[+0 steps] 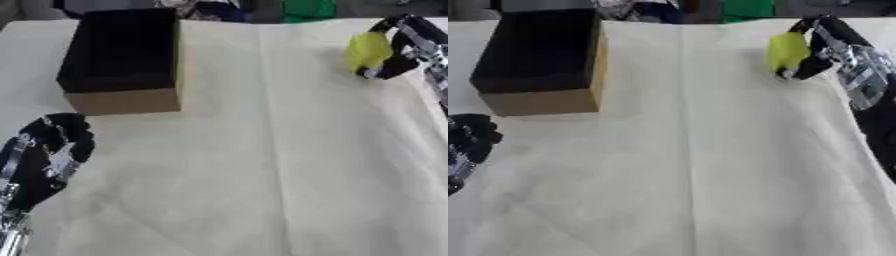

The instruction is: Pick up objects on the table and place them in the box.

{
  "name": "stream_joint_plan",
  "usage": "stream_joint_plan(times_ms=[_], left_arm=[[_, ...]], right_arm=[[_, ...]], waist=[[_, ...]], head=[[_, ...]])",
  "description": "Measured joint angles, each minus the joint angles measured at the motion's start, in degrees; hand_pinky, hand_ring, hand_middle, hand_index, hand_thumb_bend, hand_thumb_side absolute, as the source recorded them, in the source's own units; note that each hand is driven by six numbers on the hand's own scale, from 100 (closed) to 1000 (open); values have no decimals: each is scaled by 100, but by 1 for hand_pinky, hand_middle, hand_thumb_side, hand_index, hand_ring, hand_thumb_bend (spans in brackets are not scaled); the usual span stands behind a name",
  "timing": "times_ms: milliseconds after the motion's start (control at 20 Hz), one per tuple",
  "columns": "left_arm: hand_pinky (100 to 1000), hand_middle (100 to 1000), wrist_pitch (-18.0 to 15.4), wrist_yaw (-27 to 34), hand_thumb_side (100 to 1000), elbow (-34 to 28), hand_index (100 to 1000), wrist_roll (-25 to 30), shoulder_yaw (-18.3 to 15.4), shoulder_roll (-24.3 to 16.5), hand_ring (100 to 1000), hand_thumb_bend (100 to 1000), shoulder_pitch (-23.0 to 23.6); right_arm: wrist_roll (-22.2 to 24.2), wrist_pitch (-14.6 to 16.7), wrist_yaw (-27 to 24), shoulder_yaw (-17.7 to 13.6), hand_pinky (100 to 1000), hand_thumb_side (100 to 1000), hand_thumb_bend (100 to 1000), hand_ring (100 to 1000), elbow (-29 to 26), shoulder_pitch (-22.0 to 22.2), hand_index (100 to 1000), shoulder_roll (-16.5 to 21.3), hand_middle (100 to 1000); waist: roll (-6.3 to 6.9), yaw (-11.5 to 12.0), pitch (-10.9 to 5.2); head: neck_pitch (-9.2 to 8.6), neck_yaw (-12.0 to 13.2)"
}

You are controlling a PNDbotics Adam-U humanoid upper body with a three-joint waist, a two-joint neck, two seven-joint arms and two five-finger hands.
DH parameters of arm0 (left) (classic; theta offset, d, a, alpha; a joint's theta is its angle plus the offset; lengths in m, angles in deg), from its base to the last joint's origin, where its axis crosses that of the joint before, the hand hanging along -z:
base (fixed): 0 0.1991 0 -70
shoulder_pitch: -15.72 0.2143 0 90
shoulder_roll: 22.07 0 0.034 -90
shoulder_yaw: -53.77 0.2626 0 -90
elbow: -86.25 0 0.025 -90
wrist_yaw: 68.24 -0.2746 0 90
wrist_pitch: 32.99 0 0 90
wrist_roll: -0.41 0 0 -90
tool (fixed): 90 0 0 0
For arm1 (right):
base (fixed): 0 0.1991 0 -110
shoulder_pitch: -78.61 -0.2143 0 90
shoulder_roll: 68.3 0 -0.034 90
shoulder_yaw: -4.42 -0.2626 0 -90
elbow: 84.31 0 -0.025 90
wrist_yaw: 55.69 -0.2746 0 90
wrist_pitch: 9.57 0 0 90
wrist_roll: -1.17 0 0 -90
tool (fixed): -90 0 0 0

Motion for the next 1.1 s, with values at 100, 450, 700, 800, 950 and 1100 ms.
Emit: stream_joint_plan(times_ms=[100,450,700,800,950,1100], left_arm=[[683,592,4,11,456,0,715,4,0,0,617,544,4],[683,592,6,19,451,6,715,16,1,-1,617,543,28],[683,592,10,21,450,9,715,50,22,-2,616,544,55],[683,592,12,21,449,9,715,56,36,-2,616,544,55],[683,592,3,23,450,9,714,69,42,-3,616,544,55],[683,592,5,32,450,9,714,111,84,-3,616,543,54]], right_arm=[[56,20,-48,45,483,100,434,370,-165,0,484,2,362],[300,124,-249,246,488,100,428,372,-821,-107,485,-4,364],[453,204,-359,442,491,100,430,375,-1251,-355,488,-145,367],[519,234,-399,523,494,100,430,378,-1383,-473,489,-250,369],[613,265,-444,622,497,100,432,382,-1495,-604,493,-386,372],[714,298,-454,724,499,100,433,386,-1499,-852,495,-640,374]], waist=[[-29,-12,-41],[-140,-27,-175],[-171,-12,-221],[-175,-3,-229],[-182,40,-247],[-186,155,-251]], head=[[1,1],[3,3],[3,-3],[3,-9],[2,-33],[-6,-89]])
